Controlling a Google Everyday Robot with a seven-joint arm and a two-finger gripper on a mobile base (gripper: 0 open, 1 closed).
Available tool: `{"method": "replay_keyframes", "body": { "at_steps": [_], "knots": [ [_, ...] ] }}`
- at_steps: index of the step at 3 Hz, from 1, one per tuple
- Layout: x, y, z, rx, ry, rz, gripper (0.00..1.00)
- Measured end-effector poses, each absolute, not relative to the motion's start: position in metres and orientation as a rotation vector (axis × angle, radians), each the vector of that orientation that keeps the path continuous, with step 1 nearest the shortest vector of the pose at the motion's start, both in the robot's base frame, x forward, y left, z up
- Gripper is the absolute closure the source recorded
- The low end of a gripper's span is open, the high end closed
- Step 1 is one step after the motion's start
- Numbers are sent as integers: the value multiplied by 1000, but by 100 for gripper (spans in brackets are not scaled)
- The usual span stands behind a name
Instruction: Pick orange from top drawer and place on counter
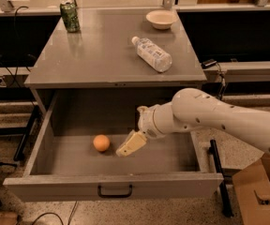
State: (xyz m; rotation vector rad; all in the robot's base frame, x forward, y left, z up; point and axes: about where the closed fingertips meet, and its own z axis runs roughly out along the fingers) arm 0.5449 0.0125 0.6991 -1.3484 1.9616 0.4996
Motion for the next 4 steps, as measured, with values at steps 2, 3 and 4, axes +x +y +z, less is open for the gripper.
{"method": "replay_keyframes", "body": {
  "at_steps": [2,3,4],
  "knots": [
    [554,56,680,-1417,1882,513,0],
    [561,79,662,-1444,1865,533,0],
    [558,96,616,-1462,1920,548,0]
  ]
}}
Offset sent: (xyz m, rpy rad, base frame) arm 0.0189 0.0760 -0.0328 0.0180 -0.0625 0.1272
